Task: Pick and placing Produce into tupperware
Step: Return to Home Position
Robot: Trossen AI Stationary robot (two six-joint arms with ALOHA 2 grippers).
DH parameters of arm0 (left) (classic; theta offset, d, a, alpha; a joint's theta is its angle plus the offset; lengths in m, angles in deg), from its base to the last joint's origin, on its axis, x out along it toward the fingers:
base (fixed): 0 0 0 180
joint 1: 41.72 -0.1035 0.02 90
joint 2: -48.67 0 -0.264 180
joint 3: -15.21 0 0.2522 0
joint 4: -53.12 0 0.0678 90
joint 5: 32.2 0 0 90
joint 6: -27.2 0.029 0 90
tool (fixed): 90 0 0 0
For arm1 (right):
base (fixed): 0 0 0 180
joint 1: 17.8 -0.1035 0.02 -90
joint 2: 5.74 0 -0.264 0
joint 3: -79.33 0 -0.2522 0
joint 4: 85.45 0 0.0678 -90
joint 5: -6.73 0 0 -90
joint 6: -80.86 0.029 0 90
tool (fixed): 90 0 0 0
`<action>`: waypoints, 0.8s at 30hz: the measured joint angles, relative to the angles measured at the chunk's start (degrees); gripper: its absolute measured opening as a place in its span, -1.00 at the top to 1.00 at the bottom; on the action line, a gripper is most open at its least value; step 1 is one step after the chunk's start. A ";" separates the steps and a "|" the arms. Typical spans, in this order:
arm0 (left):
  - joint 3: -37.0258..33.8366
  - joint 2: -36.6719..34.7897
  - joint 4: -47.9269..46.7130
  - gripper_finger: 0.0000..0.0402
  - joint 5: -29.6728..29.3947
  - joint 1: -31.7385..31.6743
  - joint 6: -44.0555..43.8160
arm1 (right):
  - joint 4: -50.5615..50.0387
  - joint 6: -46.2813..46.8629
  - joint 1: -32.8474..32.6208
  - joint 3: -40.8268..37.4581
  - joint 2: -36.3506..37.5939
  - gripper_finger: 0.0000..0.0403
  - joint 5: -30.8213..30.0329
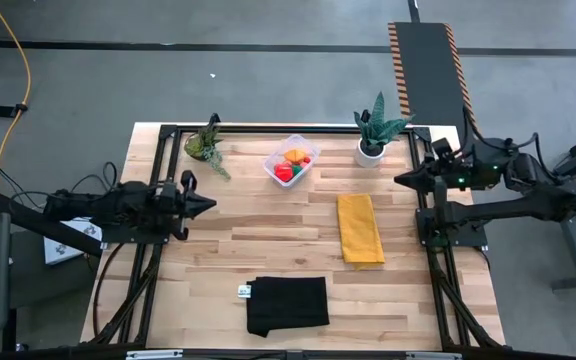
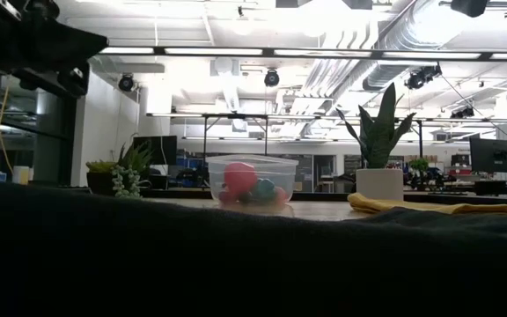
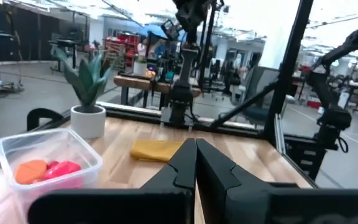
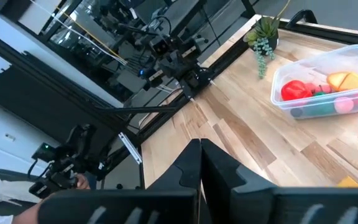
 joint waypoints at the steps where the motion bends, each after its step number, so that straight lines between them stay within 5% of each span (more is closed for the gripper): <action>1: -0.07 -0.02 -0.39 1.00 0.41 -0.02 -0.01 | 0.00 0.00 0.00 0.00 0.06 1.00 -0.02; 15: -3.48 -0.04 4.09 1.00 4.03 -0.01 0.60 | 0.93 0.17 0.00 0.00 0.48 1.00 -0.02; 24: -3.43 0.59 -0.47 1.00 3.73 0.01 -5.28 | 27.20 -9.64 -0.02 0.00 2.60 1.00 11.55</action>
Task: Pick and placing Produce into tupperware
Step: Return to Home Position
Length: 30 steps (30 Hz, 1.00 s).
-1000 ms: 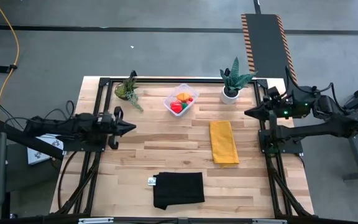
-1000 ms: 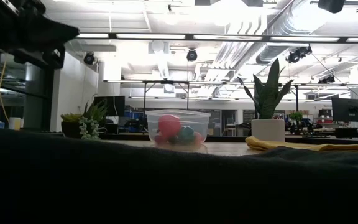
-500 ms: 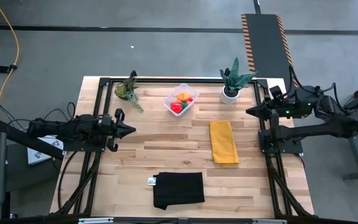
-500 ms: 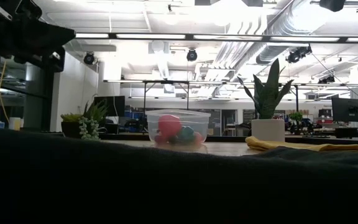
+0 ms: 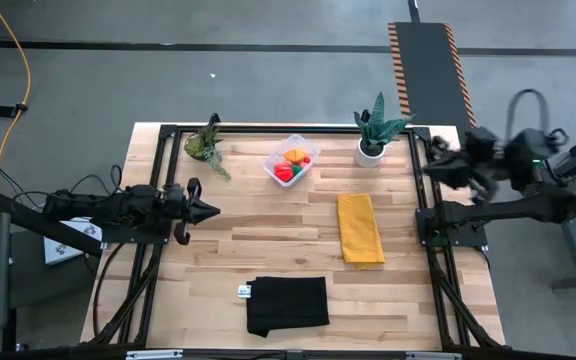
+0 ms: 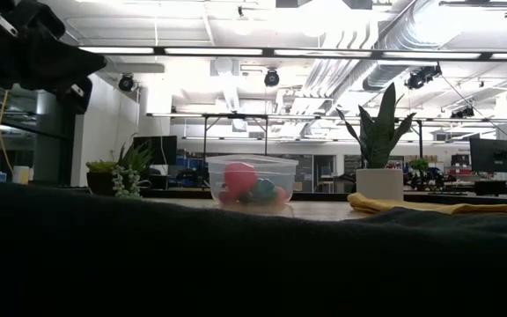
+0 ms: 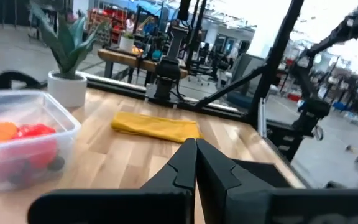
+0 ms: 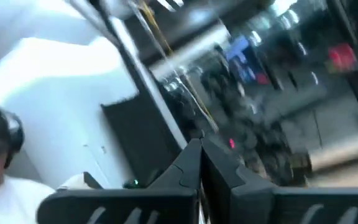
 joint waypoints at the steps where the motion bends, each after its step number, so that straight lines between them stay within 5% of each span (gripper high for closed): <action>1: 0.00 0.00 0.01 1.00 -0.31 -0.01 -1.56 | 0.79 -2.10 -0.01 0.02 1.06 1.00 0.25; 12: 0.02 0.00 0.28 1.00 -1.52 -0.04 -2.11 | 6.94 -19.46 0.02 -9.65 13.76 1.00 -3.18; 30: 0.04 0.02 0.28 1.00 -1.65 -0.04 -2.11 | 29.78 -19.89 0.03 -36.74 27.98 1.00 -11.63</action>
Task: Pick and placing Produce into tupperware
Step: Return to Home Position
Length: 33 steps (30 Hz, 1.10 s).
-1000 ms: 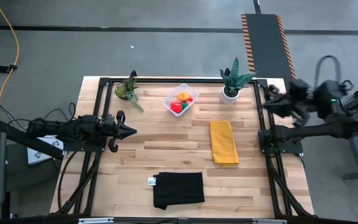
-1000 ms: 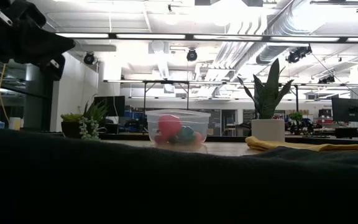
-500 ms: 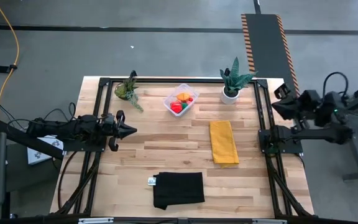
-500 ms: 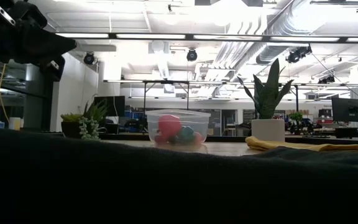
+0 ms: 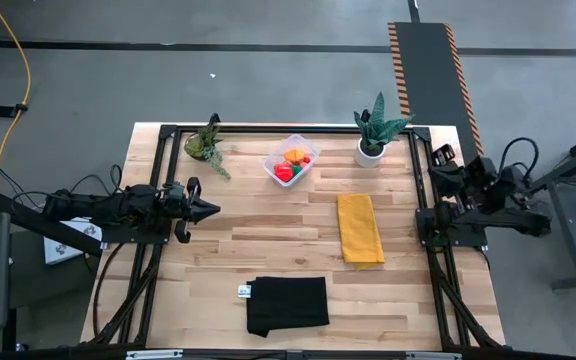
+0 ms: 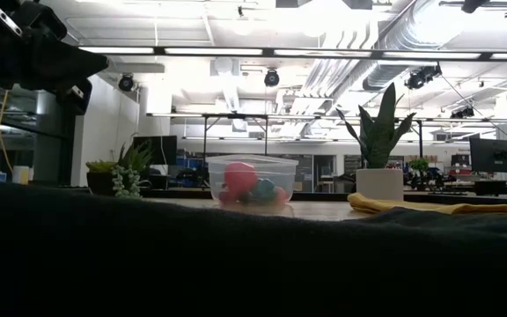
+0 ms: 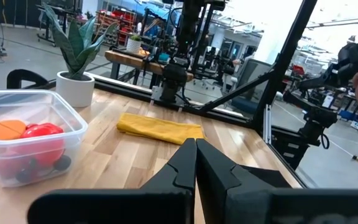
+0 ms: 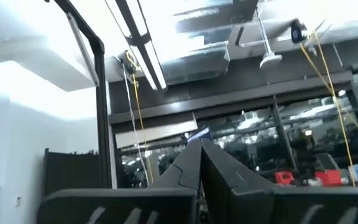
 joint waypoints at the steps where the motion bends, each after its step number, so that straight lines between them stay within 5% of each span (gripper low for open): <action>1: 0.00 -0.02 0.02 1.00 0.00 0.00 0.00 | 1.54 -0.63 0.01 -0.30 -0.58 1.00 -0.07; 19: 0.00 -0.02 0.02 1.00 0.00 0.00 0.00 | 28.86 -3.91 0.01 -19.60 0.21 1.00 -2.84; 24: 0.00 -0.02 0.02 1.00 0.00 0.00 0.00 | 24.40 -5.99 0.01 -19.63 0.20 1.00 -2.08; 33: 0.00 -0.02 0.02 1.00 0.02 0.00 0.02 | 0.99 -5.85 0.12 -19.63 0.19 1.00 -2.09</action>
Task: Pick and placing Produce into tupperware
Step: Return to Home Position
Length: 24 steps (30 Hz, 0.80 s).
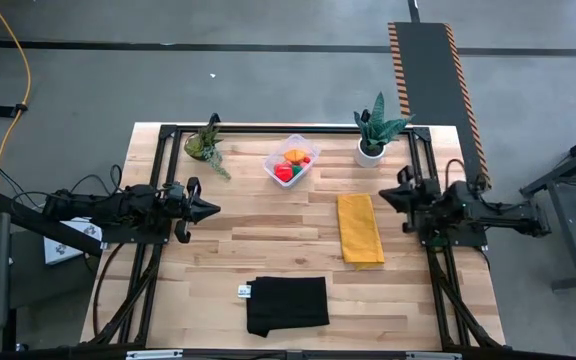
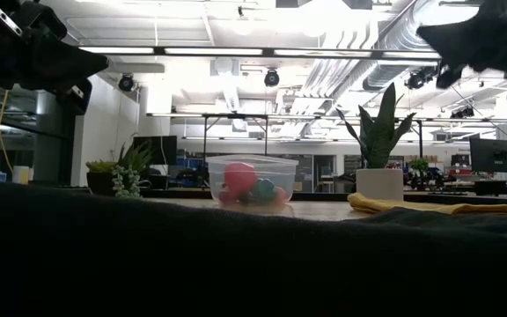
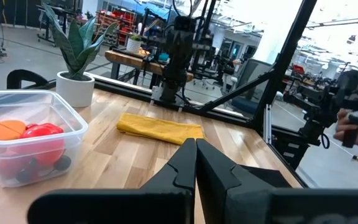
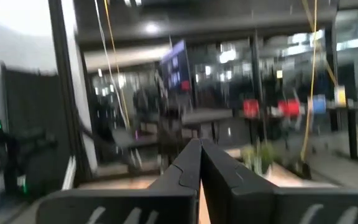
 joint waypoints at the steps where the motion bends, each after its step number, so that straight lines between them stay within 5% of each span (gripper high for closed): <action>1: 0.00 0.00 0.00 1.00 -0.01 0.00 -0.02 | -2.02 -0.04 0.00 0.00 0.00 1.00 0.00; 12: 0.00 0.02 0.00 1.00 0.00 0.00 -0.02 | -16.99 -0.44 0.02 0.09 -0.27 1.00 0.09; 24: 0.01 0.01 -0.01 1.00 0.00 0.00 -0.02 | -17.18 6.33 0.02 0.09 -1.27 1.00 0.44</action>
